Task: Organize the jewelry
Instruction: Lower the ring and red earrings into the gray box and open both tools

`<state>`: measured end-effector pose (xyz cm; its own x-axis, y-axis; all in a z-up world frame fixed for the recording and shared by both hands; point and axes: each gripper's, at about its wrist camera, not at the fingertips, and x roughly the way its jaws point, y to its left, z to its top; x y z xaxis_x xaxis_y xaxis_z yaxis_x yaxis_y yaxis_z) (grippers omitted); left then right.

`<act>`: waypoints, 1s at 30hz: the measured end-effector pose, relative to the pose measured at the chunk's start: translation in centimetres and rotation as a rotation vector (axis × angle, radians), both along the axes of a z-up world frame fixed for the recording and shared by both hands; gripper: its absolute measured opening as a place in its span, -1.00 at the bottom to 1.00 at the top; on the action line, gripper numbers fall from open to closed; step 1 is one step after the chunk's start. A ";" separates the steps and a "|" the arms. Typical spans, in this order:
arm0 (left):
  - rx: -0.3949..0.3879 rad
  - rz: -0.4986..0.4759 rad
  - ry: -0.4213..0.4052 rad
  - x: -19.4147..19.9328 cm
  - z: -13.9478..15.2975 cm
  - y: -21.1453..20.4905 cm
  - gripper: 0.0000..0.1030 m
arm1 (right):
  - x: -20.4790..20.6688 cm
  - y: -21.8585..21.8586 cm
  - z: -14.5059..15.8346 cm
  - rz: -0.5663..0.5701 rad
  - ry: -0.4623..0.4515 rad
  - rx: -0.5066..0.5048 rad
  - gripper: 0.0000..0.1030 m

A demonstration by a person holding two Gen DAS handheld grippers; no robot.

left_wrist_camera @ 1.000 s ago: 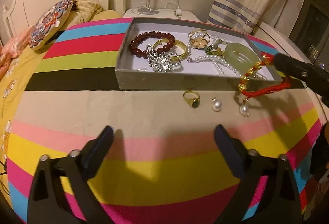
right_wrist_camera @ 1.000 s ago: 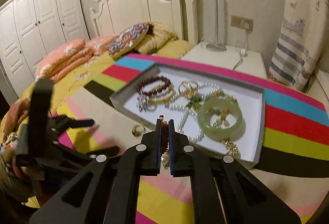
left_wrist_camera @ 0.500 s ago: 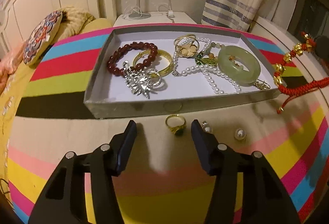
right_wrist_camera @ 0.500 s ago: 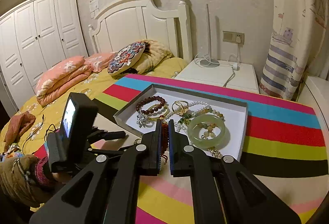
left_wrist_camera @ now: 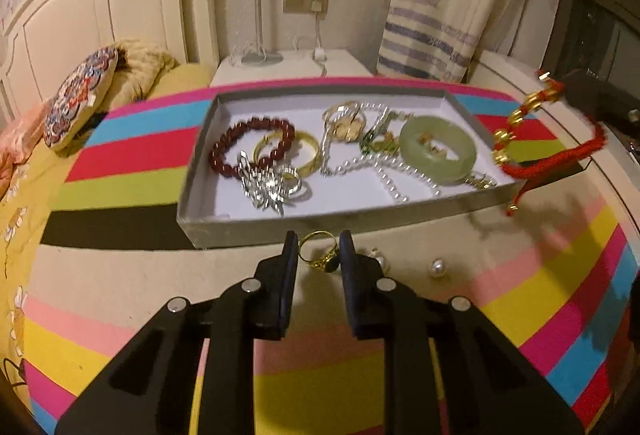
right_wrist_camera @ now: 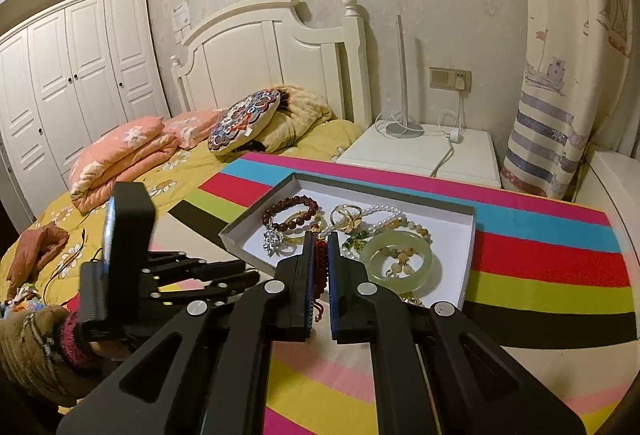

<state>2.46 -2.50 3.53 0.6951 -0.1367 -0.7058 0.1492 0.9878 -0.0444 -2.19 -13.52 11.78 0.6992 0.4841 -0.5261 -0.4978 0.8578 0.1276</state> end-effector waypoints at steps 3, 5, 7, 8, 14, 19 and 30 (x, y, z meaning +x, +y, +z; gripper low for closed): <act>-0.005 -0.006 -0.020 -0.1 1.0 -0.1 -0.60 | 0.6 0.2 0.1 0.002 -0.002 -0.010 -0.91; -0.002 -0.011 -0.027 0.3 1.6 -0.1 -0.60 | 1.2 0.5 0.1 0.004 -0.001 -0.015 -0.91; 0.007 -0.011 -0.033 0.9 2.1 -0.2 -0.60 | 1.8 0.8 0.1 0.004 -0.002 -0.020 -0.91; 0.010 -0.011 -0.036 1.2 2.3 -0.2 -0.60 | 2.2 1.0 0.0 0.005 0.000 -0.023 -0.91; 0.000 -0.011 -0.017 3.5 2.1 -0.3 -0.60 | 4.3 2.8 -0.7 0.024 0.018 -0.032 -0.91; -0.009 -0.010 0.007 5.1 1.0 -0.4 -0.60 | 5.6 4.5 -2.4 0.040 0.046 -0.052 -0.91; 0.006 -0.007 0.027 6.6 -0.5 -0.3 -0.53 | 8.5 5.4 -6.6 0.049 0.170 -0.066 -0.89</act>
